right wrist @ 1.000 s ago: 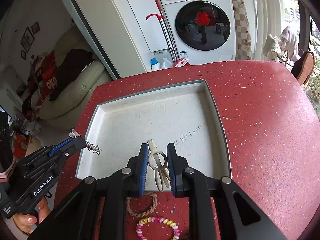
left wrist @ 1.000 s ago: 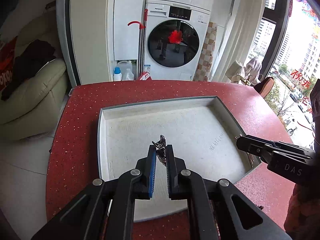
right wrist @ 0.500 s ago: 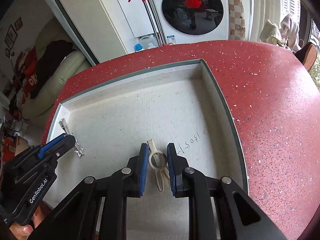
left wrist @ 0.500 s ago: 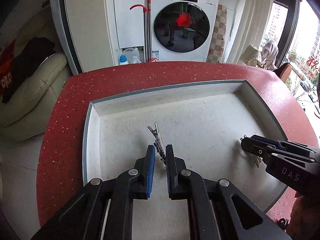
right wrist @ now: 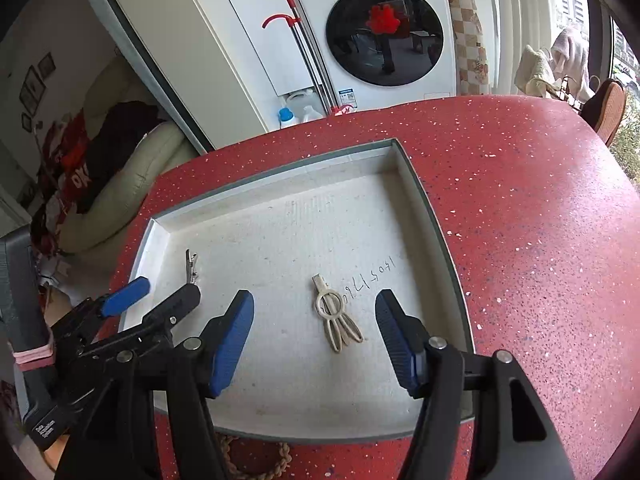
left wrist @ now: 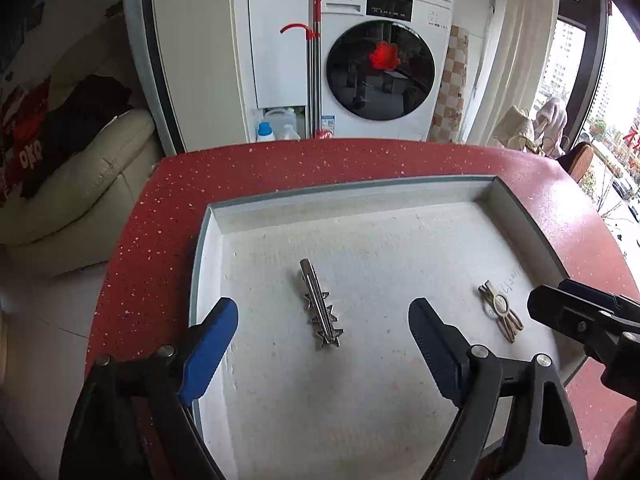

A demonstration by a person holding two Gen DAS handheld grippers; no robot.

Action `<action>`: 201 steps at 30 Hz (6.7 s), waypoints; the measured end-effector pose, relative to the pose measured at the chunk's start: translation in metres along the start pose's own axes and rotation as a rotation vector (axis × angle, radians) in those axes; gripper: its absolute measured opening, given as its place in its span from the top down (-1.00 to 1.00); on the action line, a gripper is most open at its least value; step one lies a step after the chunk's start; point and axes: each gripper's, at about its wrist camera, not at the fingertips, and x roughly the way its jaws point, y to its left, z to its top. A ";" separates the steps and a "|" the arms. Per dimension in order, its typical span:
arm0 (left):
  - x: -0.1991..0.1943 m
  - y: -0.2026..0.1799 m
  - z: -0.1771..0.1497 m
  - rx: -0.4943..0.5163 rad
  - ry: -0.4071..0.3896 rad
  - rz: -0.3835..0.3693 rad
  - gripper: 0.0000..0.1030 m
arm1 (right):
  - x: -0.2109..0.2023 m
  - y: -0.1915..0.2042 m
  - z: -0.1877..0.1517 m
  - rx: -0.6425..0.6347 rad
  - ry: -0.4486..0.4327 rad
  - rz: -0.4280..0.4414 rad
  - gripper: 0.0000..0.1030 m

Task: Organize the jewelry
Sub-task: 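Open the left tool releasing the silver clip while the right tool releases the bunny clip, then move both tools back toward the remaining jewelry on the table, then grasp the yellow beaded hair tie with the left tool while the right tool grasps the green bangle, then carry the hair tie in the left tool while the right tool carries the green bangle into the tray, then open the left tool releasing the hair tie while the right tool releases the bangle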

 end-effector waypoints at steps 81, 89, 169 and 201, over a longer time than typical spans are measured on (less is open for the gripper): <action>-0.118 -0.019 -0.179 0.126 0.159 -0.161 0.53 | -0.073 0.024 -0.185 -0.218 0.183 -0.209 0.86; -0.137 -0.001 -0.177 0.068 0.130 -0.225 0.53 | -0.092 0.012 -0.182 -0.123 0.127 -0.138 0.86; -0.046 -0.008 -0.195 0.131 0.103 -0.267 0.27 | -0.128 0.014 -0.157 -0.040 0.029 0.009 0.85; 0.011 0.022 0.000 -0.022 0.024 -0.155 0.27 | 0.001 -0.007 0.011 0.007 0.045 -0.122 0.86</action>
